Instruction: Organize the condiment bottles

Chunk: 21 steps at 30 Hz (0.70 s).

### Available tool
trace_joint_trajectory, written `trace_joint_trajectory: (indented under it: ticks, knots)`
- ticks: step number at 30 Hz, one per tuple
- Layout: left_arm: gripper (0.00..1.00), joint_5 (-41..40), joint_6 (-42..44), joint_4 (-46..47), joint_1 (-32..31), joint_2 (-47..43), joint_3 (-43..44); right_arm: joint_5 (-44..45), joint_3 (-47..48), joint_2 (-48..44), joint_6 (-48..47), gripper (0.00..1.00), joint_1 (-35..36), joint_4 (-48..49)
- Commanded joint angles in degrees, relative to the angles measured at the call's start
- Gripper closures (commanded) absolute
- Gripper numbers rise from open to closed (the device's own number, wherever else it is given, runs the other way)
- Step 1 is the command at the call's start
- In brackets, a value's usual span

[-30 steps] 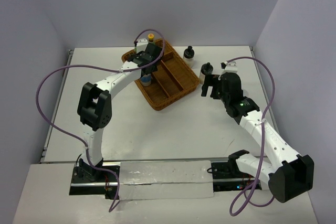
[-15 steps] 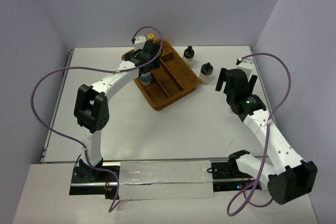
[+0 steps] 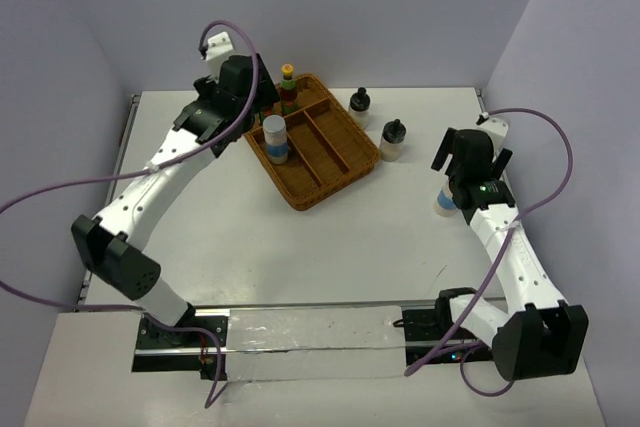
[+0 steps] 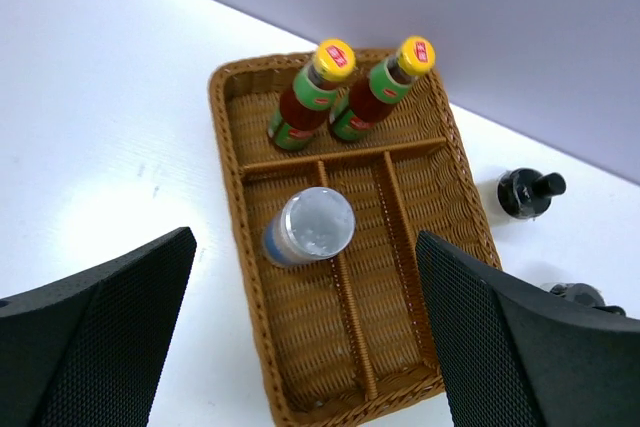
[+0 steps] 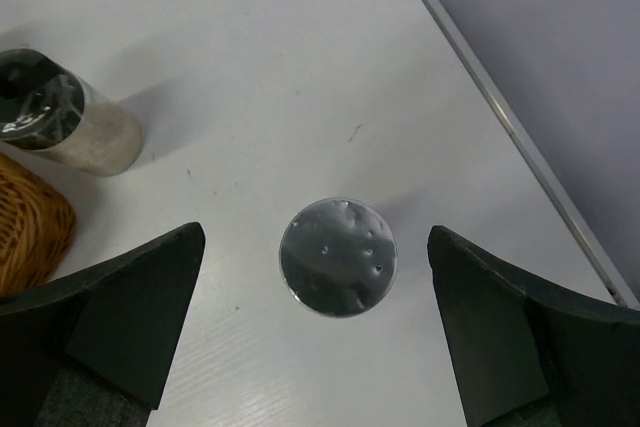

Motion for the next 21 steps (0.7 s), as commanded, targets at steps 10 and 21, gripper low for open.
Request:
trace_joint_trajectory:
  ticks: [10, 21]
  knots:
    - [0.01, -3.9, -0.9, -0.9, -0.1, -11.9, -3.6, -6.2, -5.4, 6.0, -0.1, 0.15, -5.2, 7.2]
    - [0.01, -3.8, -1.6, -1.7, -0.1, -11.7, -4.1, -6.3, -6.7, 3.4, -0.1, 0.54, -5.2, 7.0]
